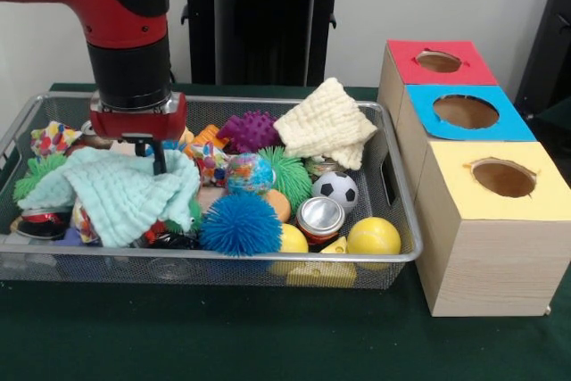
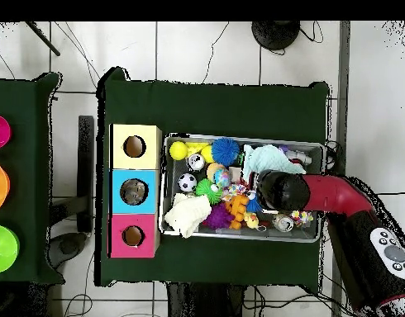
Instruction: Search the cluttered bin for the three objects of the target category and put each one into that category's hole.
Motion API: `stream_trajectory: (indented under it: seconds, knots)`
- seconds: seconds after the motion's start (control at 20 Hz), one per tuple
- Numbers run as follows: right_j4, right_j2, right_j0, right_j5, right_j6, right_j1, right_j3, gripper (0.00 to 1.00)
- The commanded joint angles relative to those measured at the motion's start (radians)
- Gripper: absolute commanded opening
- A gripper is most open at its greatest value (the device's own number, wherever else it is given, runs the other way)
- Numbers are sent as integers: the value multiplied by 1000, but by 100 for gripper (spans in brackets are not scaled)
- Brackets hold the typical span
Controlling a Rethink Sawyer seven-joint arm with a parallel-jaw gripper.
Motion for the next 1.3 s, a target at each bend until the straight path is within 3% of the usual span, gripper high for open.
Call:
stream_trajectory:
  seconds: [0.05, 0.15, 0.65, 1.3]
  knots:
    - [-20, 55, 29, 10, -101, -8, 36, 0]
    - [-8, 55, 36, 19, -88, -32, 56, 0]
    - [136, 47, 115, 96, 41, -291, 257, 0]
    - [283, -39, 283, 112, 154, -384, 318, 0]
